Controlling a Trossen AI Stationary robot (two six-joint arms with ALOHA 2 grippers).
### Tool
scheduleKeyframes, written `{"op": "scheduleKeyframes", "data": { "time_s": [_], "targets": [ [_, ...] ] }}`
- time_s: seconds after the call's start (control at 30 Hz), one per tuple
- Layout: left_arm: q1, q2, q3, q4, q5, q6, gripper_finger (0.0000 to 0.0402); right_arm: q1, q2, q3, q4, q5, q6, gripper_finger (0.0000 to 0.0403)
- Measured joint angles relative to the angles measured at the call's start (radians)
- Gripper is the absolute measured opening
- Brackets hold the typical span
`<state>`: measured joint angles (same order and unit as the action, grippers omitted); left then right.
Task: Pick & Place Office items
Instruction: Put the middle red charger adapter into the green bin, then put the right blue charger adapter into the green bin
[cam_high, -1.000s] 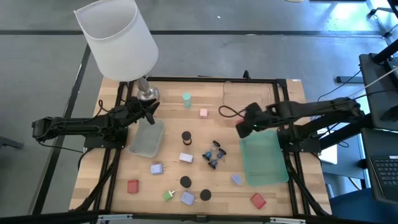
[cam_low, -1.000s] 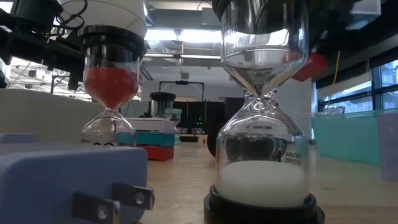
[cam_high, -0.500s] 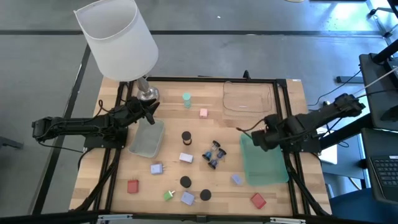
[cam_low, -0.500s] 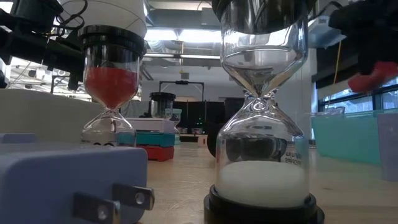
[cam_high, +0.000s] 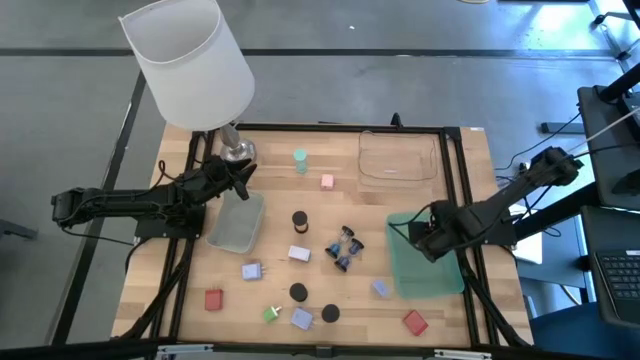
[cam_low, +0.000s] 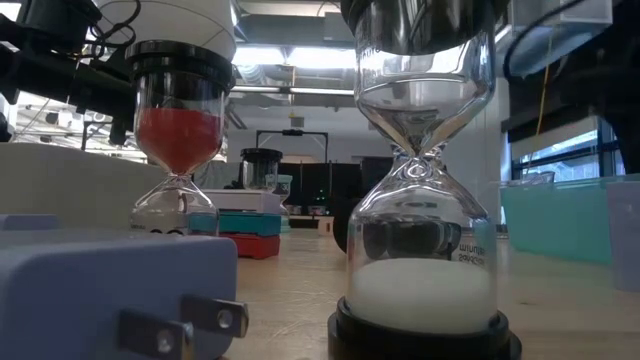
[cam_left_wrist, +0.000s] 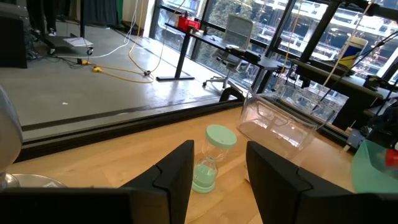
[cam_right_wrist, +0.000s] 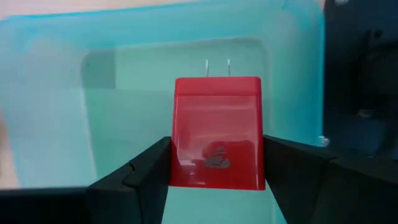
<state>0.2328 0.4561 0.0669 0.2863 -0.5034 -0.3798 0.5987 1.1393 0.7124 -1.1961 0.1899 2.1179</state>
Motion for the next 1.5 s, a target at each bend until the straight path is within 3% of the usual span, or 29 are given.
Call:
{"op": "scheduleKeyframes", "data": {
  "time_s": [0.33, 0.67, 1.07, 1.3, 1.5],
  "targets": [
    [0.0, 0.0, 0.0, 0.0, 0.0, 0.0, 0.0143, 0.005, 0.011, -0.162, 0.158, -0.023, 0.199, 0.0229],
    [0.0, 0.0, 0.0, 0.0, 0.0, 0.0, 0.0143, 0.005, 0.015, -0.169, 0.185, 0.013, 0.23, 0.0238],
    [0.0, 0.0, 0.0, 0.0, 0.0, 0.0, 0.0143, 0.005, 0.015, -0.168, 0.191, -0.009, 0.232, 0.0325],
    [0.0, 0.0, 0.0, 0.0, 0.0, 0.0, 0.0143, 0.005, 0.015, -0.078, 0.15, -0.049, 0.226, 0.0394],
    [0.0, 0.0, 0.0, 0.0, 0.0, 0.0, 0.0143, 0.005, 0.017, 0.089, 0.077, -0.049, 0.161, 0.0385]
  ]
}}
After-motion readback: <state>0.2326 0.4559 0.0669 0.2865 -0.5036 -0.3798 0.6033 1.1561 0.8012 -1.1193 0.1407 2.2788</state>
